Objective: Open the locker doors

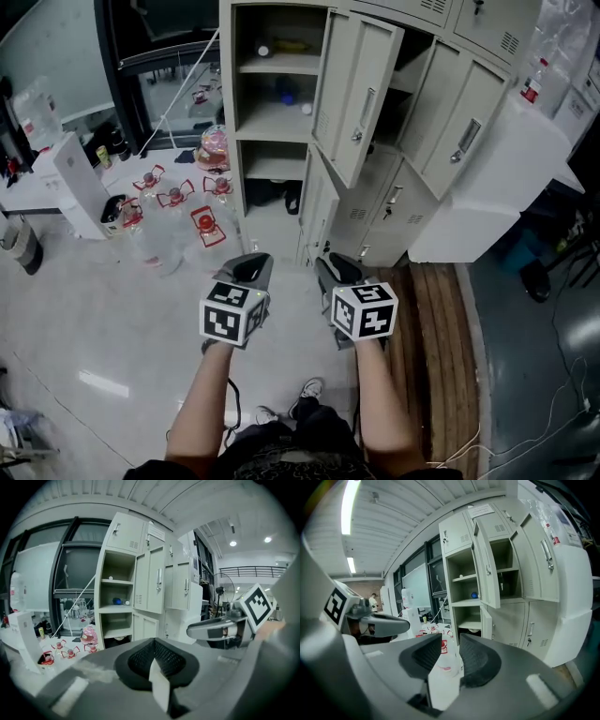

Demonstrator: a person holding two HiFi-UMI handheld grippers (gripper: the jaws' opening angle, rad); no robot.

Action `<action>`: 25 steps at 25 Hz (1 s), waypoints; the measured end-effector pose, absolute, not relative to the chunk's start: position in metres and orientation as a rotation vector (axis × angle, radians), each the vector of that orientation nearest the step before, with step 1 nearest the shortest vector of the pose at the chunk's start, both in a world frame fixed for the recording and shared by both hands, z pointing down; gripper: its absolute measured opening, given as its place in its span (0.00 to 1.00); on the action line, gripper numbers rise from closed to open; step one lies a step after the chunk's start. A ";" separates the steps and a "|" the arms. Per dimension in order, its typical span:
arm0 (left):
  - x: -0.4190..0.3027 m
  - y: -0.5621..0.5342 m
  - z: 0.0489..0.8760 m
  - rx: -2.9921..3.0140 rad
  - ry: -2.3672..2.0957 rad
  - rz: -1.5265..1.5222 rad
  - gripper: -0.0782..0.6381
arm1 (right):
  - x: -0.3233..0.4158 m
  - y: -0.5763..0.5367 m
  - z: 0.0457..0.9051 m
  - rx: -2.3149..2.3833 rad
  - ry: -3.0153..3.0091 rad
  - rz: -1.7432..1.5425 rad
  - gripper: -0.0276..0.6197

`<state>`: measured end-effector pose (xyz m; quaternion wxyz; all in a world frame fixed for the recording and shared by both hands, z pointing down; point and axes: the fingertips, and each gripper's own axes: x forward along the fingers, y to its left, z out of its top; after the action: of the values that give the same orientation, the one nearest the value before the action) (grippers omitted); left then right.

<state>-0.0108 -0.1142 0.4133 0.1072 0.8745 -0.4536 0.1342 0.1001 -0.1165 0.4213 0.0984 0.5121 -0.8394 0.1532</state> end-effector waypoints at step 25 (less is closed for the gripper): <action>-0.062 -0.093 0.327 2.673 -1.476 0.339 0.11 | 0.083 -0.083 0.323 1.627 -2.546 0.299 0.05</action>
<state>-0.0621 -0.0926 0.3275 0.0348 0.8695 -0.4802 0.1103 0.0831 -0.0826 0.3229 0.0525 0.5351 -0.8374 0.0984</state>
